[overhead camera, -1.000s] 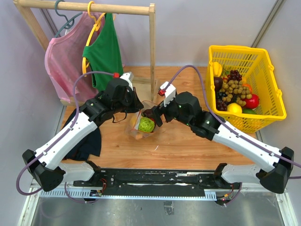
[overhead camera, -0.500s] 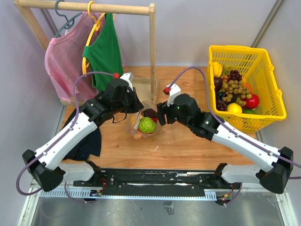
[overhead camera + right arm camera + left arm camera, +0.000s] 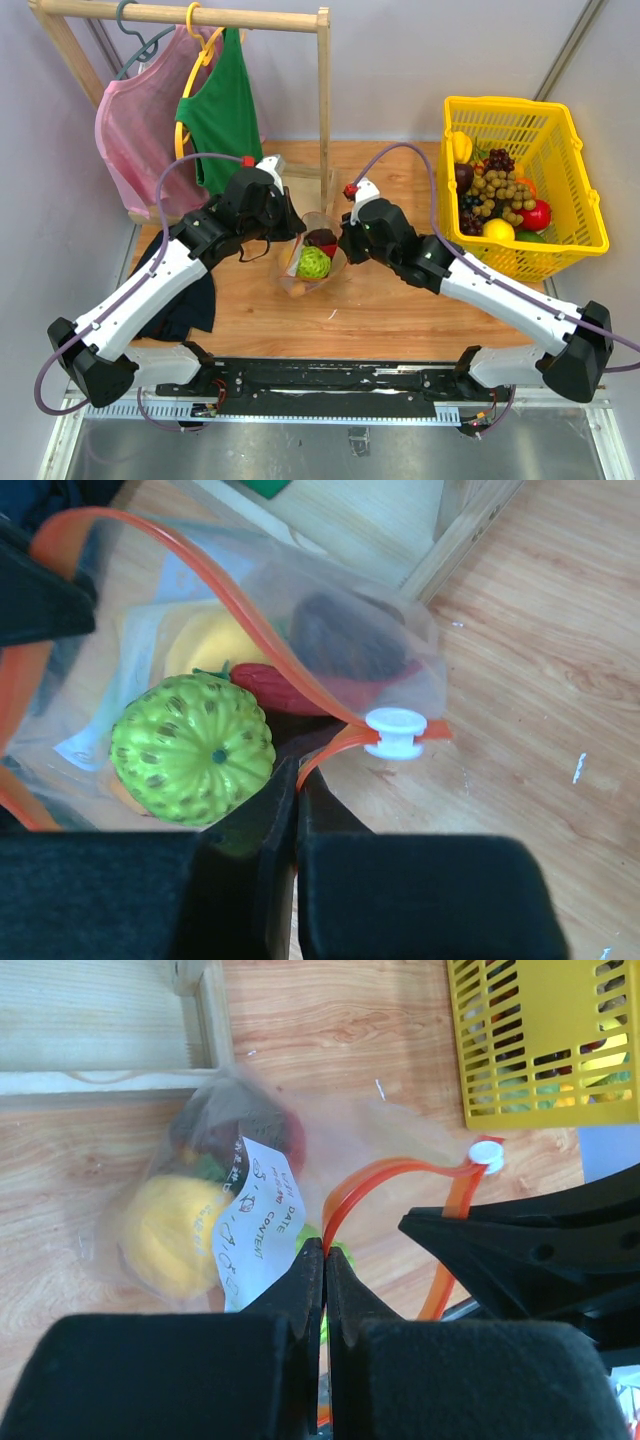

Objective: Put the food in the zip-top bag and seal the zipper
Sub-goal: Adjust the zipper food storage bag at the center of the board.

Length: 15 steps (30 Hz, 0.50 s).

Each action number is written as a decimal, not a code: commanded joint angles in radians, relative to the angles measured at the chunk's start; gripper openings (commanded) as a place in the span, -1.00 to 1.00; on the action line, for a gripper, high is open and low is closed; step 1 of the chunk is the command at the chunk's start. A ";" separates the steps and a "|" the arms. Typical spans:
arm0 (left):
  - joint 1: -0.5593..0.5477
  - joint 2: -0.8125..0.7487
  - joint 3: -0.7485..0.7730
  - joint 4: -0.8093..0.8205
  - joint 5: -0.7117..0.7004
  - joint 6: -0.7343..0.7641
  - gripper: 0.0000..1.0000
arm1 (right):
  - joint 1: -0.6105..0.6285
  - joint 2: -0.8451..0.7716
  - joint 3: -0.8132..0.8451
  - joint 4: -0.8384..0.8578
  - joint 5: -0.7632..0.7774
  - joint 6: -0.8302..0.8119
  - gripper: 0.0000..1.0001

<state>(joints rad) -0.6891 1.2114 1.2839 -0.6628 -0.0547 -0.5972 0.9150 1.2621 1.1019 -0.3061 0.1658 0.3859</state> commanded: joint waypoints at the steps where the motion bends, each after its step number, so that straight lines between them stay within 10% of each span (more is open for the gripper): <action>1: -0.004 -0.013 0.005 0.024 0.024 0.025 -0.98 | -0.010 -0.046 0.079 -0.011 0.052 -0.012 -0.99; 15: -0.004 -0.113 -0.050 -0.045 0.056 0.025 -0.09 | -0.053 -0.014 0.144 -0.050 0.070 0.013 -0.98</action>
<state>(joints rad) -0.6891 1.1572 1.2594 -0.6777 -0.0193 -0.5720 0.8825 1.2381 1.2064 -0.3573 0.2184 0.3859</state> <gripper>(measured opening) 0.417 0.012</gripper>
